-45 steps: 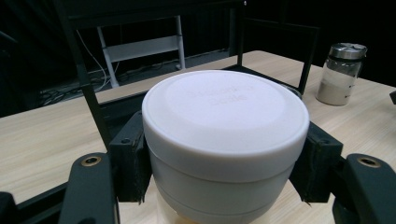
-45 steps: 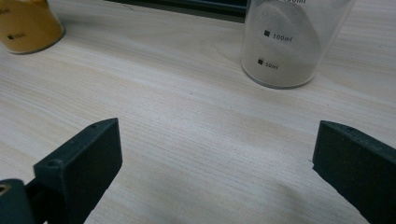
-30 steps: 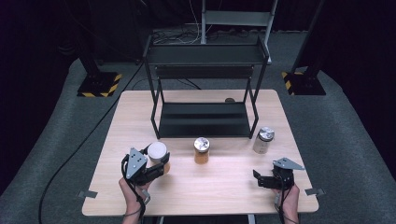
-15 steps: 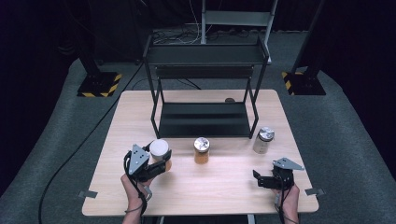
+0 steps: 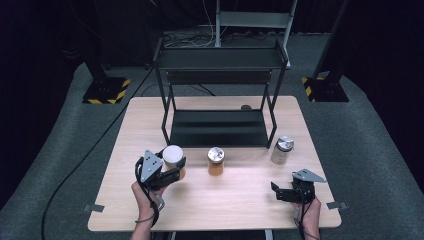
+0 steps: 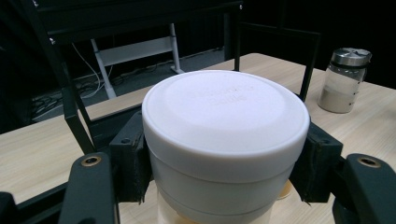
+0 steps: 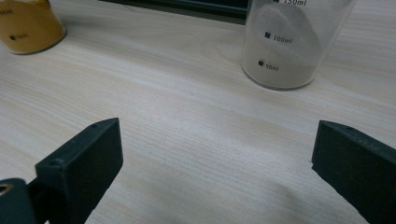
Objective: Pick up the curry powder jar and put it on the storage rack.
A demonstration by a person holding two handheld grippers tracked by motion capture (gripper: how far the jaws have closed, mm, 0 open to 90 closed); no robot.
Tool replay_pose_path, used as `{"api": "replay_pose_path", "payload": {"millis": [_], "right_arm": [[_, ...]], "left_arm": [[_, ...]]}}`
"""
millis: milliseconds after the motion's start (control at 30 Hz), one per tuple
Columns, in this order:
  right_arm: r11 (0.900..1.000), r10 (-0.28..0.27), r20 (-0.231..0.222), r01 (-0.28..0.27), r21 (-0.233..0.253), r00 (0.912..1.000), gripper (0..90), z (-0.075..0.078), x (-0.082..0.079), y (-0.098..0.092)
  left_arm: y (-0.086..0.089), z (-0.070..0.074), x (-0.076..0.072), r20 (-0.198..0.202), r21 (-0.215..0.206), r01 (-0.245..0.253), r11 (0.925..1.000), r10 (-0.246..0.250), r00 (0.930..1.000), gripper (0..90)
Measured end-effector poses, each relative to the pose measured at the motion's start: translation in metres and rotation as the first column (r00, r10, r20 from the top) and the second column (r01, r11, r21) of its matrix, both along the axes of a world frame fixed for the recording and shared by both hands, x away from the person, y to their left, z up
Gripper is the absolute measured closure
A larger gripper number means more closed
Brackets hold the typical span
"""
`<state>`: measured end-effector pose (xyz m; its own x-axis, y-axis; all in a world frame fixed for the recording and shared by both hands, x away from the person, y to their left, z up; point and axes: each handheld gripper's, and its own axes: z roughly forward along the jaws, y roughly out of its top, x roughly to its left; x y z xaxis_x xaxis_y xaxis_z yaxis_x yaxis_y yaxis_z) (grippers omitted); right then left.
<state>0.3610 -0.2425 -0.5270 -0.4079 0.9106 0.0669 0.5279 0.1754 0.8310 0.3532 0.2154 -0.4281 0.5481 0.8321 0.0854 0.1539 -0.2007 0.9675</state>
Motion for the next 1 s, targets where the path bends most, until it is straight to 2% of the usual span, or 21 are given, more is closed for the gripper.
{"api": "replay_pose_path", "payload": {"millis": [500, 1000], "right_arm": [[1.000, 0.003, -0.011, -0.003, -0.015, 0.9999, 1.0, 0.000, 0.001, 0.001], [1.000, 0.000, -0.008, 0.000, -0.010, 1.0000, 1.0, 0.000, 0.001, 0.001]], "left_arm": [[-0.005, 0.002, 0.009, -0.005, 0.007, 0.008, 0.9999, -0.008, 1.0000, 33.8], [-0.004, 0.005, 0.019, -0.004, 0.015, -0.001, 0.9999, 0.001, 1.0000, 33.8]]}}
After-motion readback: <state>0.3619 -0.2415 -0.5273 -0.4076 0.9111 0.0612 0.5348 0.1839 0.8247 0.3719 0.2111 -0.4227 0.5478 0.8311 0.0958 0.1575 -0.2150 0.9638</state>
